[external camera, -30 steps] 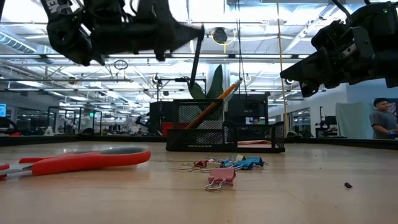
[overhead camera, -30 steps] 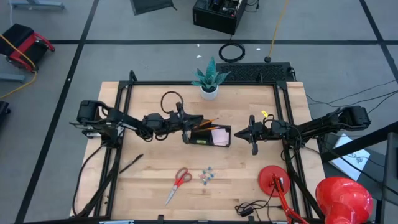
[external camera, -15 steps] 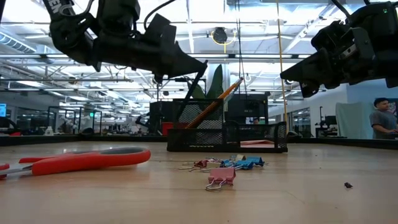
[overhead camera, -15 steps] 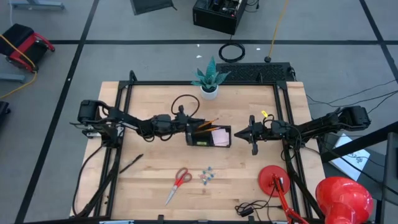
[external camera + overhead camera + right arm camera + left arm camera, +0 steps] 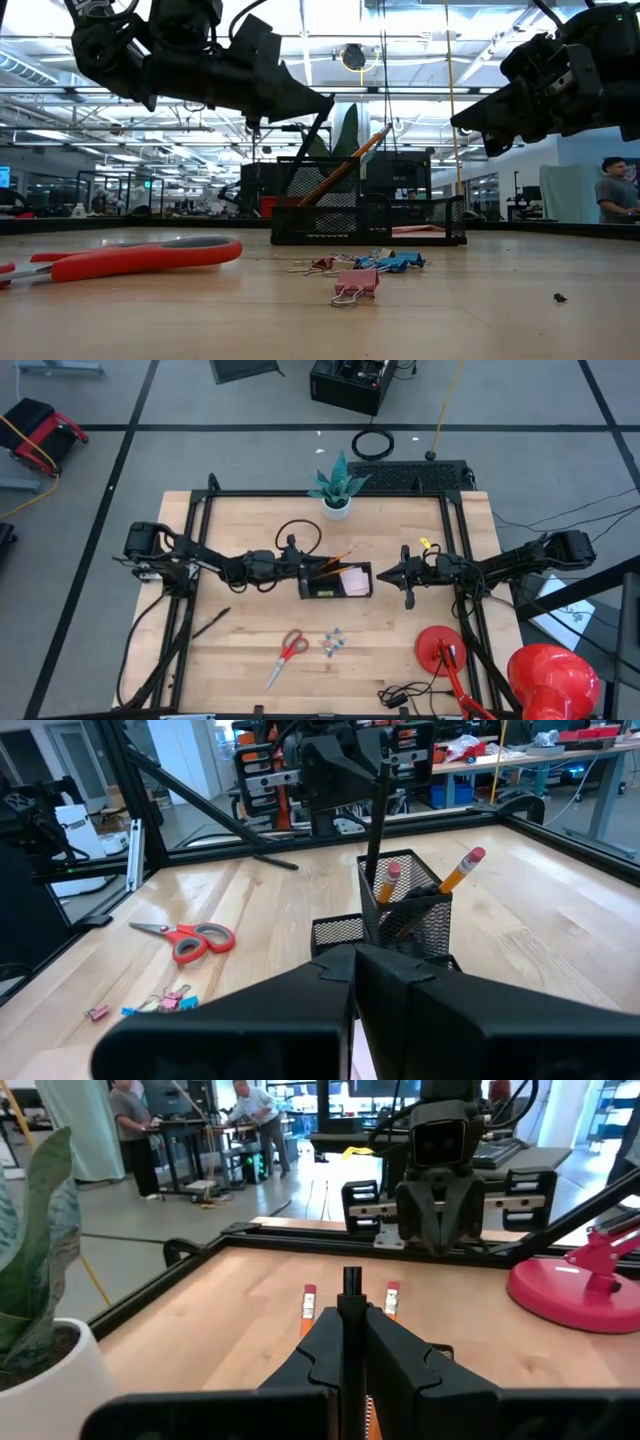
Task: Pick and place office supplies into organizer
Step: Put the black pen into the desk organizer
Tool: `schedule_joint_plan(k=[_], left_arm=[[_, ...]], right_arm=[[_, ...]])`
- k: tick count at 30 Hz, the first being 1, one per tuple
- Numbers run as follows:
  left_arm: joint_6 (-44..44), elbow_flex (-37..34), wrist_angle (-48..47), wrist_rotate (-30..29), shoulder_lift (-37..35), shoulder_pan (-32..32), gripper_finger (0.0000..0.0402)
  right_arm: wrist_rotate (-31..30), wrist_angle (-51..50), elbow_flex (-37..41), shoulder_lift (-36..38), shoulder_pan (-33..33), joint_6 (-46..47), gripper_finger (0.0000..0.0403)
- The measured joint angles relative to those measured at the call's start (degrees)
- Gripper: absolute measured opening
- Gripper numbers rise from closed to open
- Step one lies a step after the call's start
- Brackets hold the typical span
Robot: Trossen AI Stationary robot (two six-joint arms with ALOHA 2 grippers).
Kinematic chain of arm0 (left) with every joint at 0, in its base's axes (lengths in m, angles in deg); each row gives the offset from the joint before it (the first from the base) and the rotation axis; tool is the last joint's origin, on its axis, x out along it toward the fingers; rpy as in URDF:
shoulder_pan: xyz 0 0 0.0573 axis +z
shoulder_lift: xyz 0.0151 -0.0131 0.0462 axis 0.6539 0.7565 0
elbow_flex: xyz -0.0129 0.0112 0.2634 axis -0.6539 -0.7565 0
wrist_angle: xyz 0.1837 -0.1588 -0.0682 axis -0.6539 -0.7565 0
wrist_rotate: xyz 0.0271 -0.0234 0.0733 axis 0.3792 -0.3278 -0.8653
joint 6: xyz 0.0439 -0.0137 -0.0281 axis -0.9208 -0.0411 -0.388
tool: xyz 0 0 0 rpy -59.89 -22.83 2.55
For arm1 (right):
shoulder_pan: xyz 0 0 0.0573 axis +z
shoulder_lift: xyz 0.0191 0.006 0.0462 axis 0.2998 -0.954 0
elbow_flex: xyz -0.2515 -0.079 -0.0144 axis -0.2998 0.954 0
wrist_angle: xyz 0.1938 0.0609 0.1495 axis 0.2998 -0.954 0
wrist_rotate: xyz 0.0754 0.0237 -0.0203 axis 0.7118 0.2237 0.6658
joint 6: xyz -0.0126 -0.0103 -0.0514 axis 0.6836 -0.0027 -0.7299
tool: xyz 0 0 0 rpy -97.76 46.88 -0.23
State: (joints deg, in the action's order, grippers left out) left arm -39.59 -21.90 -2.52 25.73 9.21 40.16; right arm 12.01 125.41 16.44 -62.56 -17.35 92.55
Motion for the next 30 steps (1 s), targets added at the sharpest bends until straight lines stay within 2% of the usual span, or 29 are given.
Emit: schedule_joint_plan(k=[5,14,25,30], left_arm=[[-3.1,0.0,0.5,-0.5,0.0,0.4,0.0026],[-1.4,0.0,0.8,-2.7,1.2,2.6,0.0026],[0.2,0.0,6.7,-3.1,9.4,2.7,0.0026],[0.1,0.0,7.4,-3.0,10.7,2.6,0.0026]], right_arm=[[0.0,0.0,0.0,0.0,0.0,0.0,0.0004],[0.0,0.0,0.0,0.0,0.0,0.0,0.0004],[0.0,0.0,0.0,0.0,0.0,-0.6,0.0004],[0.0,0.0,0.0,0.0,0.0,-0.7,0.0004]])
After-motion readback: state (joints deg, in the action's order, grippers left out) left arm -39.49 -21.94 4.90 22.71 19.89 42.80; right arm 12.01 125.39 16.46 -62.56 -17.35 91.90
